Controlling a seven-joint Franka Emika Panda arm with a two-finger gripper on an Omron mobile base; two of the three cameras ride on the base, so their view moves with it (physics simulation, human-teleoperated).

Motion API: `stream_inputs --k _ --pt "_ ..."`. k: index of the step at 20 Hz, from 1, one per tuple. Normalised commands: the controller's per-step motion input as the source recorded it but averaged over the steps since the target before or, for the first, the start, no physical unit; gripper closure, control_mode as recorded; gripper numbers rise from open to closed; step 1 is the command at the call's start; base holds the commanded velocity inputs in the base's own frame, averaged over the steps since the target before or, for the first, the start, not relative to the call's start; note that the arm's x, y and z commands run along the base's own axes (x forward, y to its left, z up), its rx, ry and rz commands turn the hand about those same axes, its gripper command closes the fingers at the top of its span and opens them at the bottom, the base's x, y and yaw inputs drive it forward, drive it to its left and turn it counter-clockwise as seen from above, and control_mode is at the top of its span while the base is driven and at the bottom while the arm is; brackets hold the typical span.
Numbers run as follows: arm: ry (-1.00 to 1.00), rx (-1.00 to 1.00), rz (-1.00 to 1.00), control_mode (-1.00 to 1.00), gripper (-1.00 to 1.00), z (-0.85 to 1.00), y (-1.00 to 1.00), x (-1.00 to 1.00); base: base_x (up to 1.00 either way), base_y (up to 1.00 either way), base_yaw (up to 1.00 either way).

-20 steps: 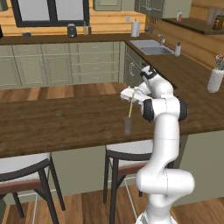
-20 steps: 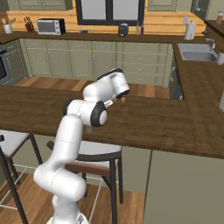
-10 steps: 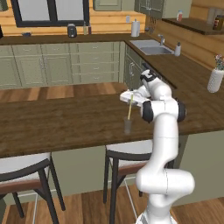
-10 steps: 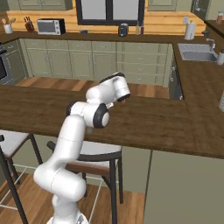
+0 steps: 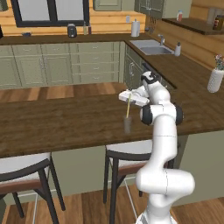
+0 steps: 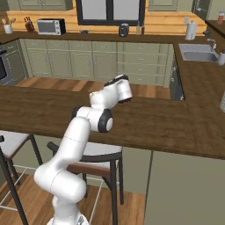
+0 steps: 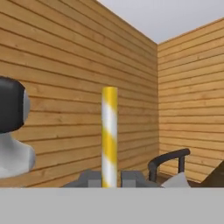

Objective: Take a straw from the drawer in front and place it inside the glass cup on the dining counter.

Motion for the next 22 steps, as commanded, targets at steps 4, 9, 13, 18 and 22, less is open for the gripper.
stream_inputs --k 4,9,13,18,22 --pt "0.10 0.00 0.00 -1.00 1.00 -0.21 0.00 -0.12 0.00 0.00 0.00" --pt "0.10 0.00 0.00 -1.00 1.00 -0.26 0.00 -0.27 0.00 0.00 0.00" --pt "0.08 0.00 0.00 -1.00 1.00 -0.22 0.00 0.00 0.00 0.00 0.00" --pt "0.03 0.00 0.00 -1.00 -1.00 -0.04 0.07 0.00 0.00 0.00 0.00" --pt "0.00 -0.06 0.00 -1.00 -1.00 0.00 0.00 -0.01 0.00 0.00 0.00"
